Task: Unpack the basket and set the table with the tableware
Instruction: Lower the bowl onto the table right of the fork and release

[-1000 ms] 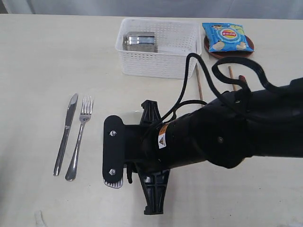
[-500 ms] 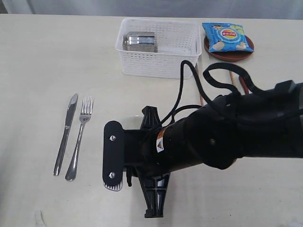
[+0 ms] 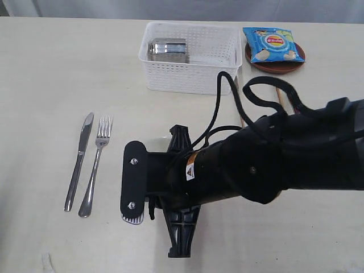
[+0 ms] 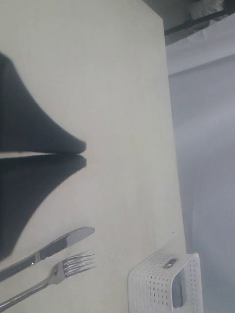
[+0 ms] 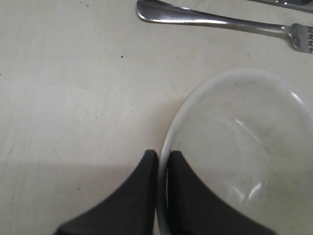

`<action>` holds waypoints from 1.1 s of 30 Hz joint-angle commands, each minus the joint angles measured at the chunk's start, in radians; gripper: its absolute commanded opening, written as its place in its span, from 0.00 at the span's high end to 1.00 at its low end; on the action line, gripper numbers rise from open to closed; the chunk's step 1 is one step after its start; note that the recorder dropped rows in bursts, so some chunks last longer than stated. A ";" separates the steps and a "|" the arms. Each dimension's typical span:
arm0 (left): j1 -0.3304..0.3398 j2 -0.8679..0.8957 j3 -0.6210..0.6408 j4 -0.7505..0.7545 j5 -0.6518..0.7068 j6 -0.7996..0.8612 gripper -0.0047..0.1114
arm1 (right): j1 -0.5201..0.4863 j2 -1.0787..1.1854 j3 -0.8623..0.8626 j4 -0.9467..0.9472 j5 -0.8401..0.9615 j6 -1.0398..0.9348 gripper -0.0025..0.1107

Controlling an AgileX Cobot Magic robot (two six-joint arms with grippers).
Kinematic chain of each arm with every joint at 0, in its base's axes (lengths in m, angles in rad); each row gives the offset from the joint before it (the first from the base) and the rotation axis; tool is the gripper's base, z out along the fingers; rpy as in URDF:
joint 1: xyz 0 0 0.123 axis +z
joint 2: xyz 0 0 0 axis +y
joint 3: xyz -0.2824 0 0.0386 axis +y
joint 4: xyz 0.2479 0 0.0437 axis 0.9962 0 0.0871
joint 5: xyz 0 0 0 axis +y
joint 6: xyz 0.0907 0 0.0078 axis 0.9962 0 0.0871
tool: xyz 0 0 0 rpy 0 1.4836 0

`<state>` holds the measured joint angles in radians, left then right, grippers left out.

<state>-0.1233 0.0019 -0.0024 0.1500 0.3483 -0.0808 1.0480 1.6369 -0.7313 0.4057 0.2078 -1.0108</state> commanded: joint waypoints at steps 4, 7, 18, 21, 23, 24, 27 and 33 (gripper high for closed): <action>-0.005 -0.002 0.002 -0.002 -0.001 -0.002 0.96 | 0.000 0.043 -0.001 0.008 -0.075 0.002 0.98; -0.005 -0.002 0.002 -0.002 -0.001 -0.002 0.96 | 0.000 0.043 -0.001 0.015 -0.113 0.009 0.98; -0.005 -0.002 0.002 -0.002 -0.001 -0.002 0.96 | -0.152 0.043 -0.088 0.012 0.055 0.057 0.98; -0.005 -0.002 0.002 -0.002 -0.001 -0.002 0.96 | -0.136 0.043 -0.093 0.008 0.052 0.052 0.98; -0.005 -0.002 0.002 -0.002 -0.001 -0.002 0.96 | -0.124 0.052 -0.093 0.007 0.048 0.034 0.98; -0.005 -0.002 0.002 -0.002 -0.001 -0.002 0.96 | -0.119 0.058 -0.093 0.007 0.045 0.029 0.98; -0.005 -0.002 0.002 -0.002 -0.001 -0.002 0.96 | -0.117 0.091 -0.093 0.007 0.013 0.027 0.98; -0.005 -0.002 0.002 0.003 -0.001 -0.002 0.96 | -0.117 0.124 -0.111 0.011 -0.008 0.031 0.98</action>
<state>-0.1233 0.0019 -0.0024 0.1500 0.3483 -0.0808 0.9303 1.7467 -0.8342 0.4167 0.1887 -0.9858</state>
